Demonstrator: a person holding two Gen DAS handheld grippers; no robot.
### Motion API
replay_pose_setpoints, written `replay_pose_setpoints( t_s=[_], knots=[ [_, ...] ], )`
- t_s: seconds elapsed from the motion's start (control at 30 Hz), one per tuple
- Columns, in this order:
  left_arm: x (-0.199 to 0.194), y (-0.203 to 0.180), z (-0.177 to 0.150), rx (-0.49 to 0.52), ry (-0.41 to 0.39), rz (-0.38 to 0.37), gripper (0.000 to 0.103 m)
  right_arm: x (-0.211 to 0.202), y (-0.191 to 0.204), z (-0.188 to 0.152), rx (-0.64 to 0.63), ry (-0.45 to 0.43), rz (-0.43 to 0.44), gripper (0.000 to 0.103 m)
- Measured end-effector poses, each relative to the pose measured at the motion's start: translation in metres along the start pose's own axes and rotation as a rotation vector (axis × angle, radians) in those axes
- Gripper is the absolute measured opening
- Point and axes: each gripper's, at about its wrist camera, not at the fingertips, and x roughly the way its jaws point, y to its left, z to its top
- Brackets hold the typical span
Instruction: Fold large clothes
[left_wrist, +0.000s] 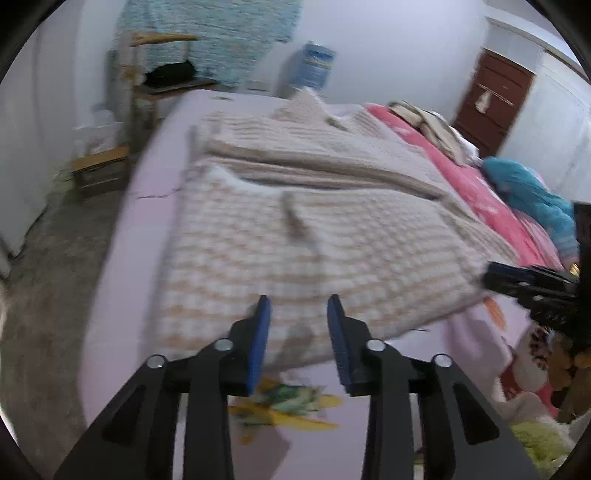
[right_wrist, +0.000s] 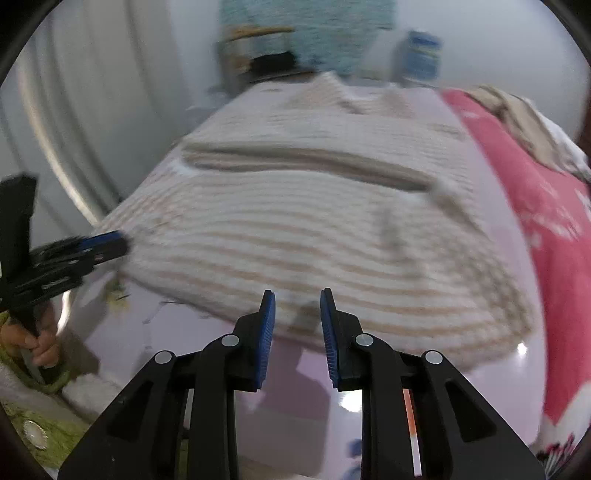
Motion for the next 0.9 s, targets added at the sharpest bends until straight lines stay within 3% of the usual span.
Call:
replay_pose_setpoints(
  t_s=[0.07, 0.1, 0.2, 0.3, 0.37, 0.43, 0.53, 0.67, 0.77, 0.9],
  knots=[
    [0.014, 0.018, -0.006, -0.064, 0.034, -0.014, 0.033, 0.016, -0.017, -0.010, 0.056, 0.043, 0.016, 0.022],
    [0.013, 0.020, -0.007, -0.074, 0.013, -0.025, 0.033, 0.020, -0.026, -0.015, 0.092, 0.037, 0.052, 0.022],
    [0.007, 0.015, 0.002, -0.042, 0.029, -0.008, 0.033, 0.009, -0.045, -0.014, 0.166, 0.045, 0.099, 0.022],
    [-0.004, 0.022, 0.005, -0.056, -0.024, 0.022, 0.038, -0.014, -0.067, -0.014, 0.185, -0.027, -0.006, 0.022],
    [0.007, 0.037, 0.002, -0.108, 0.014, 0.018, 0.038, -0.007, -0.084, -0.020, 0.231, -0.003, -0.040, 0.022],
    [0.008, 0.039, 0.000, -0.111, -0.006, 0.010, 0.038, 0.015, -0.102, -0.031, 0.295, 0.054, -0.017, 0.022],
    [0.003, 0.033, 0.008, -0.077, 0.026, 0.034, 0.039, 0.006, -0.107, -0.027, 0.301, 0.056, -0.010, 0.022],
    [-0.010, 0.036, 0.013, -0.092, -0.005, 0.023, 0.042, -0.021, -0.124, -0.016, 0.300, -0.035, -0.085, 0.032],
    [0.011, 0.044, 0.010, -0.130, 0.068, 0.016, 0.042, 0.002, -0.141, -0.020, 0.349, 0.018, -0.119, 0.032],
    [0.004, 0.041, 0.018, -0.142, 0.067, 0.029, 0.042, -0.005, -0.129, -0.008, 0.299, 0.025, -0.177, 0.034]
  ],
)
